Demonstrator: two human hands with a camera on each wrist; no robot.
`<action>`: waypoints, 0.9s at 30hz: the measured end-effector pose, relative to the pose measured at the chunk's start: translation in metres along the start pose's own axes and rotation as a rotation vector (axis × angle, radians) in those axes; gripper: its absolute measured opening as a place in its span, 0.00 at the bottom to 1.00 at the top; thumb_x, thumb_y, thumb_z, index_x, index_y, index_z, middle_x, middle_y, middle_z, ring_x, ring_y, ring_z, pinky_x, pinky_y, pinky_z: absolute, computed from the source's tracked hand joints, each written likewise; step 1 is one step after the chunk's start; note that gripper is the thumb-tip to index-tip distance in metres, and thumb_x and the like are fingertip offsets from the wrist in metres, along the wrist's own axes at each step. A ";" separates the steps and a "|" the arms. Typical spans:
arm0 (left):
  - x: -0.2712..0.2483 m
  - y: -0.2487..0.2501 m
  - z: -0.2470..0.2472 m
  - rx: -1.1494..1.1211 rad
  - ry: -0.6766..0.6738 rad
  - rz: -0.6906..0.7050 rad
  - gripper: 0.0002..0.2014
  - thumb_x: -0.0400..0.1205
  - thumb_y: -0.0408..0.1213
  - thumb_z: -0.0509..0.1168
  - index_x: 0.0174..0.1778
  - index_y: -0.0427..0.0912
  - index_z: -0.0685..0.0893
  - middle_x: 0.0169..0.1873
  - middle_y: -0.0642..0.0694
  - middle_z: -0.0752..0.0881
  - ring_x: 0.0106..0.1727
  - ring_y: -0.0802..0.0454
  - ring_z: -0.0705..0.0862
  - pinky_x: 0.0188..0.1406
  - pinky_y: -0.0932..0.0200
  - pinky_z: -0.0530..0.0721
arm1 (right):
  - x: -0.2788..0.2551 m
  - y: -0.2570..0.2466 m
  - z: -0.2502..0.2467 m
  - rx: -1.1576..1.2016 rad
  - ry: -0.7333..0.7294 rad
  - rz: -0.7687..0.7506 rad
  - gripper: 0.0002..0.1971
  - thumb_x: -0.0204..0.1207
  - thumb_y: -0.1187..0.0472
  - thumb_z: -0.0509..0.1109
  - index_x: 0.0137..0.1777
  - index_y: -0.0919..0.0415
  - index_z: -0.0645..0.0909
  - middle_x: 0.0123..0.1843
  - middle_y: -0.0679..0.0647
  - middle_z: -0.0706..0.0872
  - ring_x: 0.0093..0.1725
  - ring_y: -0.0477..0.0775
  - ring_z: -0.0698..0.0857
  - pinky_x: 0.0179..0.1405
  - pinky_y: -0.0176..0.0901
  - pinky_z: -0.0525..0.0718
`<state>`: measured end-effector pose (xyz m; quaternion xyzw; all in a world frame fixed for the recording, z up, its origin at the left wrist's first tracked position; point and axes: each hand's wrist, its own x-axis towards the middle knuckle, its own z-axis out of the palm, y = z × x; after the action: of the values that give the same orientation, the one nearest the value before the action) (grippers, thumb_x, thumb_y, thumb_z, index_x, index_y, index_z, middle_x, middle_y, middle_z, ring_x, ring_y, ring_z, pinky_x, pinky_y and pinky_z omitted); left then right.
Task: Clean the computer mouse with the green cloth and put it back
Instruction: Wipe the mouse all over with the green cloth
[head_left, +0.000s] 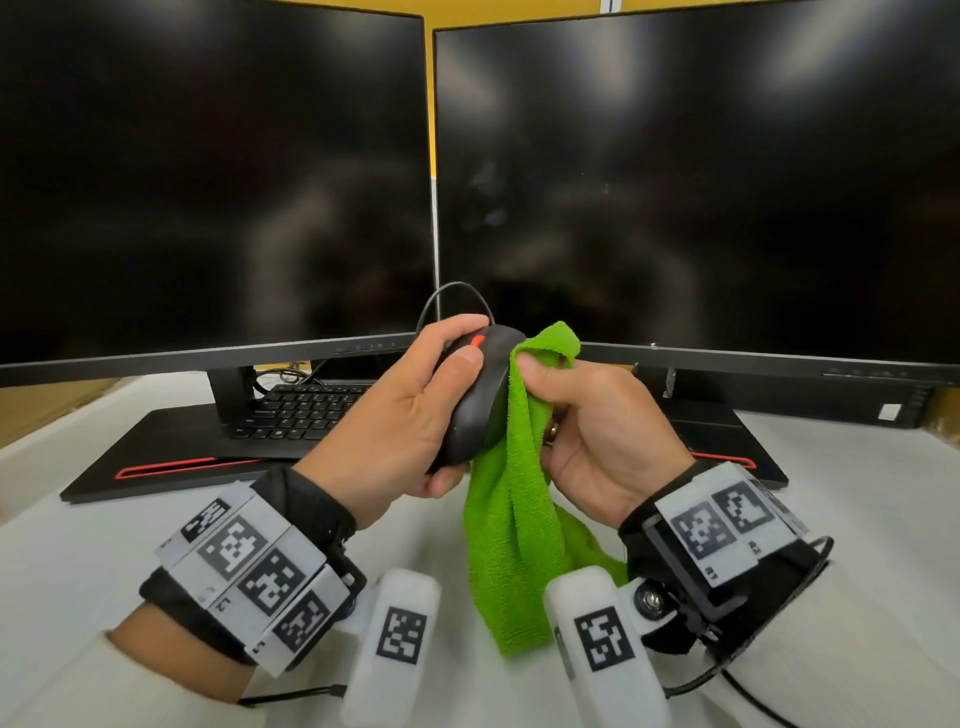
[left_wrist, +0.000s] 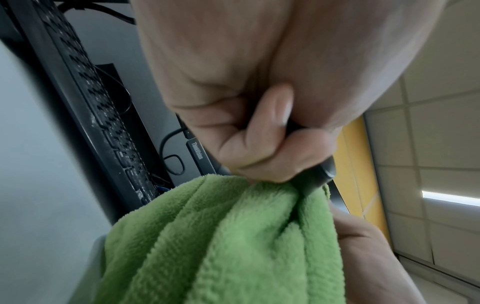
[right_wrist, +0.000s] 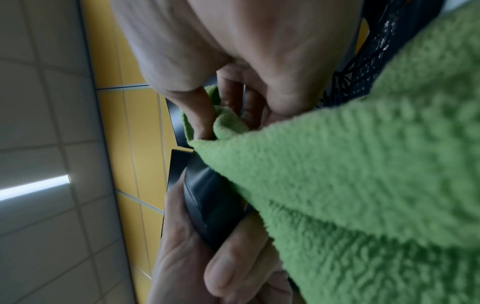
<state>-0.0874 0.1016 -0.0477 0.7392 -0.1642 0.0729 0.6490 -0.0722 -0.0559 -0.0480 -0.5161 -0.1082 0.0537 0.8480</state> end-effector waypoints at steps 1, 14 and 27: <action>0.000 -0.001 0.000 -0.002 0.008 0.002 0.14 0.94 0.48 0.54 0.73 0.64 0.77 0.23 0.47 0.75 0.15 0.50 0.67 0.16 0.67 0.66 | -0.001 0.001 0.001 0.002 -0.026 -0.005 0.27 0.72 0.67 0.77 0.70 0.78 0.80 0.57 0.72 0.85 0.58 0.72 0.86 0.66 0.82 0.82; -0.001 0.000 -0.004 0.043 -0.069 0.053 0.15 0.94 0.47 0.52 0.74 0.66 0.77 0.26 0.39 0.74 0.16 0.50 0.67 0.15 0.68 0.64 | 0.001 0.002 -0.003 0.056 -0.007 -0.016 0.10 0.74 0.73 0.70 0.54 0.72 0.86 0.47 0.70 0.85 0.50 0.69 0.86 0.61 0.82 0.85; -0.003 0.003 -0.003 -0.196 -0.133 -0.035 0.18 0.94 0.51 0.51 0.75 0.63 0.82 0.39 0.35 0.75 0.13 0.54 0.64 0.15 0.70 0.60 | 0.005 -0.010 -0.008 0.057 0.066 0.025 0.30 0.66 0.56 0.80 0.65 0.75 0.86 0.65 0.78 0.86 0.57 0.74 0.87 0.67 0.79 0.82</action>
<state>-0.0909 0.1047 -0.0453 0.6781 -0.2001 -0.0040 0.7072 -0.0659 -0.0659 -0.0422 -0.4947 -0.0722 0.0504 0.8646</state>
